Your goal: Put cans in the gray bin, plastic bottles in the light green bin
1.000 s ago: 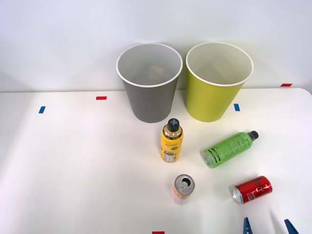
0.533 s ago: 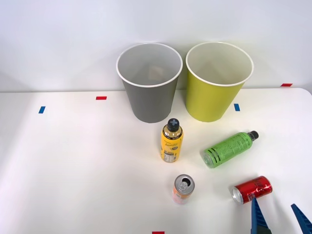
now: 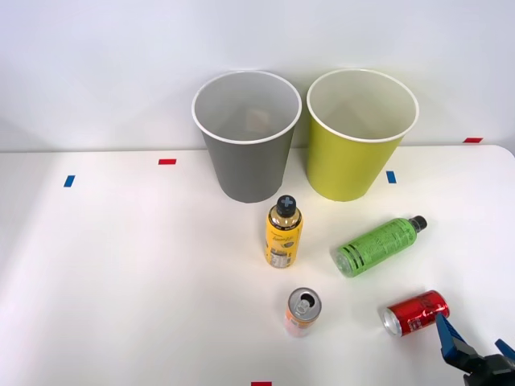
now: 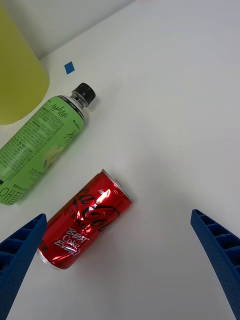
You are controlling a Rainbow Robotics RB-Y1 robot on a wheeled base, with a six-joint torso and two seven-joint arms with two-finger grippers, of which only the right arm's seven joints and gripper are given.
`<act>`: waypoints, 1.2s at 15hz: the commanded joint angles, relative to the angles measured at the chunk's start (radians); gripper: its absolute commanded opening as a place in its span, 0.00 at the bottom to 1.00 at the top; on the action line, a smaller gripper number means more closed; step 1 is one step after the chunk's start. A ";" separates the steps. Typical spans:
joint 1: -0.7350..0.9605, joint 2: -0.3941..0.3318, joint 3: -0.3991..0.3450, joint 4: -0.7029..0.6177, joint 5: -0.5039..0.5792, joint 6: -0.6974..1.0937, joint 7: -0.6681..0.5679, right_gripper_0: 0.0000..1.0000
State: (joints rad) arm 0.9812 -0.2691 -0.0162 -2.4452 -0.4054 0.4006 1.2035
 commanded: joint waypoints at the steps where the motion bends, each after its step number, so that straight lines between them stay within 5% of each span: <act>1: -0.073 0.002 -0.080 -0.090 -0.023 0.245 -0.248 1.00; 13: -0.368 -0.125 -0.096 -0.143 -0.038 0.813 -1.030 1.00; 18: -0.519 -0.167 -0.088 -0.141 -0.050 1.100 -1.185 1.00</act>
State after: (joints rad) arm 0.5001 -0.4238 -0.1101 -2.5860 -0.4517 1.4443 0.0526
